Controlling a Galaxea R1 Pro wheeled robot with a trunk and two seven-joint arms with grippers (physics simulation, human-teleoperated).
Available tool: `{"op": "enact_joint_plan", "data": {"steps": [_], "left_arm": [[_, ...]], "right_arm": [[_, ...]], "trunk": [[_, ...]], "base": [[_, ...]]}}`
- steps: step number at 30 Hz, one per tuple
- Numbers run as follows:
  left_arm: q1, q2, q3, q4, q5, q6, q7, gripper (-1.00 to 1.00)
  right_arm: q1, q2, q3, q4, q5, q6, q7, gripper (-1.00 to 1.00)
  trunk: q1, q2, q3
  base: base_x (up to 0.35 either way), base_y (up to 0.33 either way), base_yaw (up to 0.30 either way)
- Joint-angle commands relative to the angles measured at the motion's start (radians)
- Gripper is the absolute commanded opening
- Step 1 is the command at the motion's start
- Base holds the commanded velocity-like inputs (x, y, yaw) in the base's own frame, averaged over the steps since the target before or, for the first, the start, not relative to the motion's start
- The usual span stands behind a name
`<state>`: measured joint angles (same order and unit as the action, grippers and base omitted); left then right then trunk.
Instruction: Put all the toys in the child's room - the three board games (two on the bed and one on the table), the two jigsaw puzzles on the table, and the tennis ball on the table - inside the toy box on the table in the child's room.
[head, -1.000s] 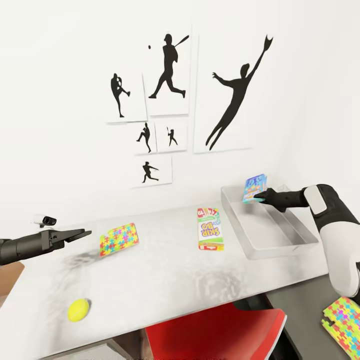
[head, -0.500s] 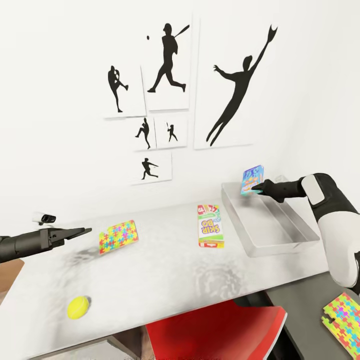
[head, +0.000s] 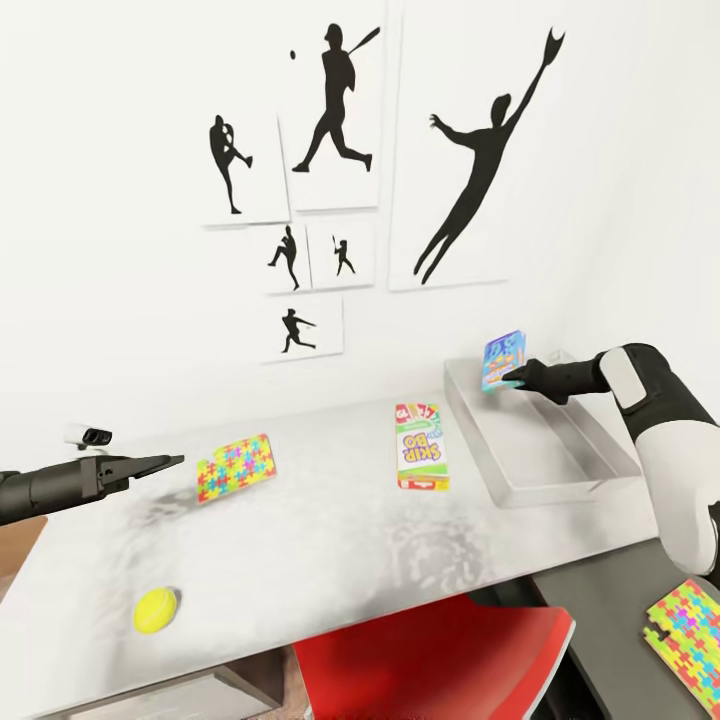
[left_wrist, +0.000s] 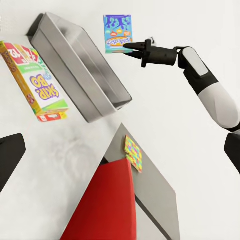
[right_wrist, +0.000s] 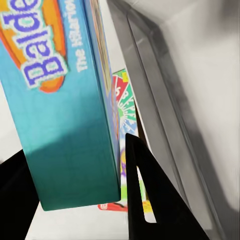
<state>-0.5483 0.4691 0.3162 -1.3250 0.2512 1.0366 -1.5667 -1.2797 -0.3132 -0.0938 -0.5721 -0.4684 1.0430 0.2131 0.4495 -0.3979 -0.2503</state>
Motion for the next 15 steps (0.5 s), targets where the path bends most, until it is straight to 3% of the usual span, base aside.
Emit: {"op": "enact_joint_plan", "data": {"steps": [1,15], "left_arm": [[0.0,0.0,0.0,0.0,-0.001,0.011,-0.004,1.0],[0.0,-0.007,-0.002,0.001,-0.001,0.011,-0.004,1.0]], "right_arm": [[-0.001,0.0,-0.003,0.0,0.009,0.004,0.009,-1.0],[-0.001,-0.002,0.013,0.0,0.01,0.004,0.009,-1.0]], "trunk": [[0.001,-0.002,-0.004],[0.001,-0.002,-0.027]], "base": [[0.0,0.0,0.0],[0.0,0.0,0.0]]}}
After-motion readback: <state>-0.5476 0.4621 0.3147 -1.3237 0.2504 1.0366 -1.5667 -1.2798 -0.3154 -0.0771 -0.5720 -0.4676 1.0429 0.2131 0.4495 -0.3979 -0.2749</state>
